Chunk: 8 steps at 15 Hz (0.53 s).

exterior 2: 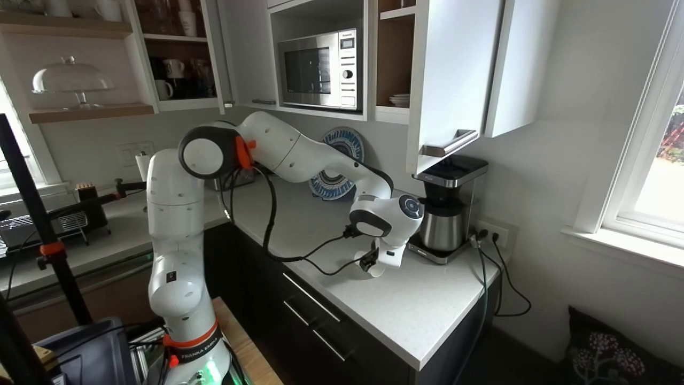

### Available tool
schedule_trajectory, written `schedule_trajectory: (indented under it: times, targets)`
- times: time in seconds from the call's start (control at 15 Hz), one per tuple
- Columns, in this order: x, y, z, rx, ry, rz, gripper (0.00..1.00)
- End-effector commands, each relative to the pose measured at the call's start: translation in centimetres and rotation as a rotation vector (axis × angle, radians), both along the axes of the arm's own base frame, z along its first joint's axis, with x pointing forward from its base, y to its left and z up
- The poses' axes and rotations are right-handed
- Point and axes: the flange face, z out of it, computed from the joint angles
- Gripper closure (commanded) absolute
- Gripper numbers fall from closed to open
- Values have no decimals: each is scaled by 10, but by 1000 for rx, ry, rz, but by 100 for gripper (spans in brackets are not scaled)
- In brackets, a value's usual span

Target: Place the coffee cup upright

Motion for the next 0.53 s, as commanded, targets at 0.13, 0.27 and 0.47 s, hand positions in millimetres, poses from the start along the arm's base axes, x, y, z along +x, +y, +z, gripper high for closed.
schedule_trajectory:
  times: [0.13,0.27,0.47]
  targets:
    - [3,-8,7,53,1,-21,89]
    - [4,-10,12,46,-1,-17,99]
    - [6,-11,23,22,-10,-6,100]
